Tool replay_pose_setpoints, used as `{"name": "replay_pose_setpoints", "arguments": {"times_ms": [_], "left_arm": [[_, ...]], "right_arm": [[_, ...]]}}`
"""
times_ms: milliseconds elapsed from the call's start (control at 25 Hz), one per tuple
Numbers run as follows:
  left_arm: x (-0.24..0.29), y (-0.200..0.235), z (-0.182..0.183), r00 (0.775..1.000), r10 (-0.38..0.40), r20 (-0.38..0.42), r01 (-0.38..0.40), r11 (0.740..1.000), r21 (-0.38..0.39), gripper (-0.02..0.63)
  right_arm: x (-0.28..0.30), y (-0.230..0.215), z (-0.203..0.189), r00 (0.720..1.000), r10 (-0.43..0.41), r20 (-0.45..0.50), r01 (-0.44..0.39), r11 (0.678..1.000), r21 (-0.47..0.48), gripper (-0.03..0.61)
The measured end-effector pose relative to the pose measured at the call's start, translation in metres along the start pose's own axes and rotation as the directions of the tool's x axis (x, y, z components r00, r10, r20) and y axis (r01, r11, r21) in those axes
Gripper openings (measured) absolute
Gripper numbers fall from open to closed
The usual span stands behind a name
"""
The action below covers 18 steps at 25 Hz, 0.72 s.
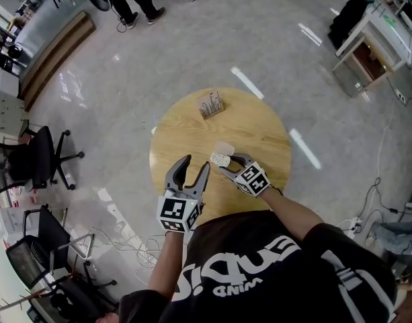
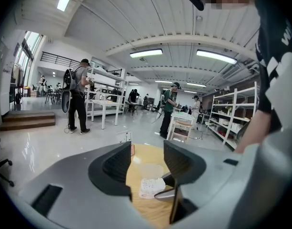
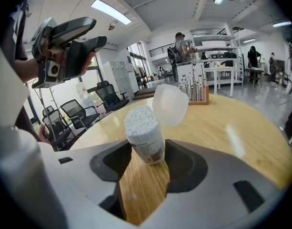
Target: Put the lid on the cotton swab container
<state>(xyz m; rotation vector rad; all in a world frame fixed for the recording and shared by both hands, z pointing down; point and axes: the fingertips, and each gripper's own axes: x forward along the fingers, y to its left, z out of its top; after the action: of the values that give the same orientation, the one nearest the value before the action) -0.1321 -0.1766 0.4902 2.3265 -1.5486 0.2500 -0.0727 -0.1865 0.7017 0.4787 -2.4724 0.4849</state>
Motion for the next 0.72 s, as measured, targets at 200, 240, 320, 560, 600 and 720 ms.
{"name": "replay_pose_setpoints", "arguments": {"times_ms": [200, 240, 320, 560, 600, 720], "left_arm": [[0.027, -0.001, -0.022, 0.997, -0.053, -0.054, 0.055, 0.998, 0.025, 0.204], [0.033, -0.001, -0.026, 0.996, -0.067, -0.063, 0.069, 0.997, 0.029, 0.204], [0.044, -0.003, -0.033, 0.992, -0.093, -0.079, 0.096, 0.995, 0.034, 0.204], [0.079, 0.0, -0.062, 0.979, -0.139, -0.151, 0.144, 0.989, 0.024, 0.204], [0.085, 0.003, -0.069, 0.976, -0.14, -0.167, 0.145, 0.989, 0.018, 0.204], [0.101, 0.008, -0.084, 0.967, -0.158, -0.198, 0.16, 0.987, -0.008, 0.204]], "right_arm": [[0.001, 0.0, -0.002, 1.0, -0.007, -0.004, 0.007, 1.0, 0.006, 0.213], [0.002, 0.0, -0.002, 1.0, -0.007, -0.004, 0.007, 1.0, 0.007, 0.213], [0.002, -0.001, -0.003, 1.0, -0.006, -0.005, 0.007, 1.0, 0.008, 0.212], [0.004, -0.001, -0.005, 1.0, -0.01, -0.013, 0.01, 1.0, 0.004, 0.209], [0.004, -0.001, -0.005, 1.0, -0.01, -0.014, 0.01, 1.0, 0.003, 0.209], [0.005, -0.001, -0.005, 1.0, -0.008, -0.016, 0.008, 1.0, 0.003, 0.209]]}}
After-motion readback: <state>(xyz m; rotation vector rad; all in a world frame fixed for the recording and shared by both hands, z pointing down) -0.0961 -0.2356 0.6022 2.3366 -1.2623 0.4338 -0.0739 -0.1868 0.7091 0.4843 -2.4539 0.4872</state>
